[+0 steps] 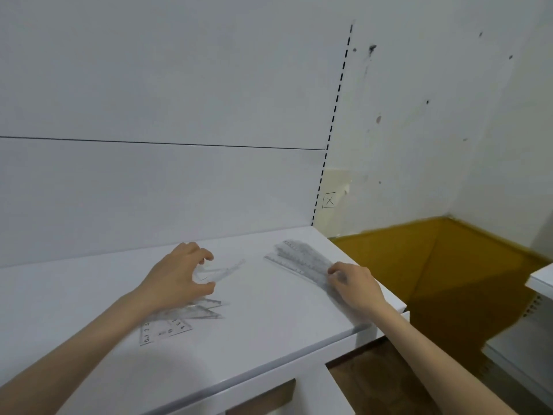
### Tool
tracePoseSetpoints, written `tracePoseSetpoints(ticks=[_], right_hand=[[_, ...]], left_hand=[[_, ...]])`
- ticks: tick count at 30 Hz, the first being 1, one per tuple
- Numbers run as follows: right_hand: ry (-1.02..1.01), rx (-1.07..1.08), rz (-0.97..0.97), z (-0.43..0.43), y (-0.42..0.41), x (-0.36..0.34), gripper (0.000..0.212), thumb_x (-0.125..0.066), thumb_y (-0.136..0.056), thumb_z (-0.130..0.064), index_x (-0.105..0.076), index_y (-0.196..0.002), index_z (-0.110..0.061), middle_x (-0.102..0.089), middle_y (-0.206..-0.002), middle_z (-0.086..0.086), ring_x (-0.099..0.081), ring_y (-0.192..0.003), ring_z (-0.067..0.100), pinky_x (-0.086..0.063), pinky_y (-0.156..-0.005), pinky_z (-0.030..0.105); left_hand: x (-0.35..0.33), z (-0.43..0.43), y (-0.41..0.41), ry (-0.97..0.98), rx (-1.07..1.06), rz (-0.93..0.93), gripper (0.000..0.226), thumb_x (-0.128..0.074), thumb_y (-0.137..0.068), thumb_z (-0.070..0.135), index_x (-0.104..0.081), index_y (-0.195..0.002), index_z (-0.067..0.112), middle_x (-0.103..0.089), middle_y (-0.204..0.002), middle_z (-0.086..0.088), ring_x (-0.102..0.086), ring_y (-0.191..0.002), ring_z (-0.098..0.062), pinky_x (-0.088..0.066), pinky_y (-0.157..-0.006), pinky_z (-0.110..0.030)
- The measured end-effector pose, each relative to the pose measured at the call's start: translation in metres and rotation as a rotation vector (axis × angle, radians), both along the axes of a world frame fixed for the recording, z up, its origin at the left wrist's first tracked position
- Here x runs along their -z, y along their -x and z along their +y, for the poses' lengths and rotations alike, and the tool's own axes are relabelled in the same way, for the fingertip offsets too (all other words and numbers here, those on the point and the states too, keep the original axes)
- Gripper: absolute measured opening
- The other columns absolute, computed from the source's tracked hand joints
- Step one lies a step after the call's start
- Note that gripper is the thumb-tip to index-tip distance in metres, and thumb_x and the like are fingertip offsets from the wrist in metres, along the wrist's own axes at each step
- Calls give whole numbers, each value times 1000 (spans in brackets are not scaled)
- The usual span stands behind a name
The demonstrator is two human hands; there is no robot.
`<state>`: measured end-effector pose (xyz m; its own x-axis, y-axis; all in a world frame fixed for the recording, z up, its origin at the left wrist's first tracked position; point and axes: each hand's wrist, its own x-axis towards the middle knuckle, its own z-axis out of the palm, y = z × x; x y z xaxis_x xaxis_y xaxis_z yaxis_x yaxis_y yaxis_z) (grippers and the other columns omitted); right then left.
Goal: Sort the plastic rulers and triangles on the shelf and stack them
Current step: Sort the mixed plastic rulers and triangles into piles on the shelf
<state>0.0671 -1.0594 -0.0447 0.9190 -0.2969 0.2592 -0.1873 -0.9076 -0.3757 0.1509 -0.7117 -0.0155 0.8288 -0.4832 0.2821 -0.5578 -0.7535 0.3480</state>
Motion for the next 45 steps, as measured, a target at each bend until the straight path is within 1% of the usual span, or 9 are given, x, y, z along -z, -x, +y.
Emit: tracePoseSetpoints(ticks=[6, 10, 13, 18, 22, 25, 33, 39, 45], right_hand=[[63, -150, -97, 7, -6, -11, 32, -50, -96, -34, -62, -123, -22, -60, -126, -6, -50, -119, 17, -39, -93, 28], [4, -459, -131, 66, -13, -36, 51, -62, -90, -39, -48, -136, -25, -51, -139, -9, -42, -129, 11, -30, -104, 26], [54, -695, -118, 117, -22, -44, 56, -68, -85, -39, -46, -135, -27, -51, -138, -11, -46, -124, 10, -36, -102, 28], [-141, -962, -168, 178, -33, -46, 26, -68, -86, -11, -68, -112, -14, -71, -101, -1, -65, -86, 5, -50, -82, 18], [-246, -924, -175, 205, -44, -39, 23, -68, -83, -4, -73, -105, -10, -74, -95, 3, -69, -81, 9, -55, -80, 27], [-195, -803, -113, 207, -58, -25, 22, -67, -85, -9, -73, -105, -15, -74, -92, 3, -70, -82, 13, -53, -83, 32], [57, -762, 116, 207, -54, -17, 30, -47, -93, -13, -67, -115, -16, -64, -122, 0, -55, -114, 21, -41, -94, 29], [84, -702, 33, 207, -50, -22, 38, -44, -94, -15, -58, -129, -23, -54, -135, -10, -43, -127, 14, -35, -98, 27], [65, -756, -81, 246, -50, -34, 35, -49, -93, -13, -61, -123, -25, -61, -125, -12, -50, -120, 13, -38, -92, 25]], left_hand=[[-3, -13, 5, -65, 74, -36, 80, -36, -54, 66, -52, -124, 30, -46, -106, 19, -42, -103, -3, -35, -81, -19], [-12, -7, 17, -34, 138, -62, 80, -33, -55, 67, -47, -127, 32, -44, -106, 24, -40, -102, 1, -30, -85, -17], [-21, 9, 26, 3, 160, -88, 75, -39, -59, 66, -48, -126, 33, -42, -103, 31, -42, -101, 4, -34, -90, -19], [-28, 55, 41, 10, 122, -75, 67, -45, -64, 65, -48, -124, 36, -42, -106, 34, -42, -104, 8, -40, -91, -20], [-19, 102, 49, -10, 31, -117, 62, -47, -67, 62, -48, -123, 36, -39, -120, 29, -30, -117, 11, -44, -89, -23], [-9, 136, 54, -43, -78, -147, 64, -40, -67, 62, -50, -123, 33, -36, -127, 22, -23, -120, 8, -48, -84, -29], [9, 190, 62, -80, -185, -70, 63, -32, -67, 61, -53, -118, 29, -43, -122, 18, -26, -111, 8, -39, -92, -23], [5, 198, 67, -76, -176, -87, 52, -38, -73, 55, -55, -114, 28, -42, -118, 19, -24, -109, 9, -40, -90, -23], [-7, 228, 82, -84, -185, -118, 27, -58, -88, 31, -59, -114, 22, -47, -121, 12, -33, -119, -4, -38, -96, -25]])
